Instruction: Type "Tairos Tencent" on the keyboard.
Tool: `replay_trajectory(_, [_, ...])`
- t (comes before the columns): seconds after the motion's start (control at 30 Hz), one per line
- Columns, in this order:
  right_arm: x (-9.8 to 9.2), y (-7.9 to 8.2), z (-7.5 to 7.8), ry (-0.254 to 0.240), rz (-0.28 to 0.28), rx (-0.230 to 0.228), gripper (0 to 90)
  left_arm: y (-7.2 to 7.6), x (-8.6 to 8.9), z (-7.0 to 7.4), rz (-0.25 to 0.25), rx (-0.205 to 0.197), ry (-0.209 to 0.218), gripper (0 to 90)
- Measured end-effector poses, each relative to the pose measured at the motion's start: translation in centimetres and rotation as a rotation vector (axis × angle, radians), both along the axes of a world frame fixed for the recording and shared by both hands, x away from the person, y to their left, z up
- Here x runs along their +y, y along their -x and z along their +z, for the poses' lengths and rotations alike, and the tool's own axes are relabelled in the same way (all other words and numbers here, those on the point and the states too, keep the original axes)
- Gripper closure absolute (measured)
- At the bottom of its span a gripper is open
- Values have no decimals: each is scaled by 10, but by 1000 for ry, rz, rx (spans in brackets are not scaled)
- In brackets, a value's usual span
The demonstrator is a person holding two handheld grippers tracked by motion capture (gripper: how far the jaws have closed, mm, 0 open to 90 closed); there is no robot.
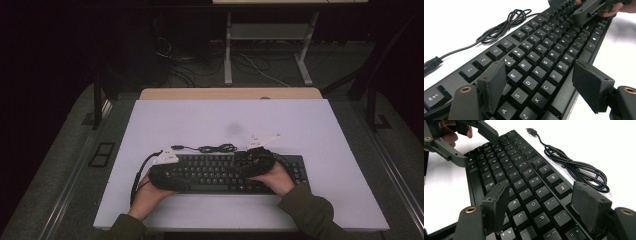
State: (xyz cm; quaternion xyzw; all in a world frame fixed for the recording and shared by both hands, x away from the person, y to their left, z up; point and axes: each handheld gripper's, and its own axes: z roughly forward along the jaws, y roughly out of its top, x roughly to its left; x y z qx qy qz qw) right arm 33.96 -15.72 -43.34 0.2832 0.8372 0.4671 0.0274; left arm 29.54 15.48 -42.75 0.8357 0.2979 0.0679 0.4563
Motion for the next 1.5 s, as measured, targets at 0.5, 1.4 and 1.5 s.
replay_trajectory(0.5, [-1, -1, -1, -1, -7, 4, 302, 8, -12, 0, -93, 18, 15, 504])
replay_trajectory(1.4, [-2, -1, 0, 1, -8, -1, 302, 11, -25, -7, -181, 46, -67, 889])
replay_trajectory(1.5, [-2, -2, 0, 1, -9, 1, 302, 10, -25, -8, -179, 49, -71, 889])
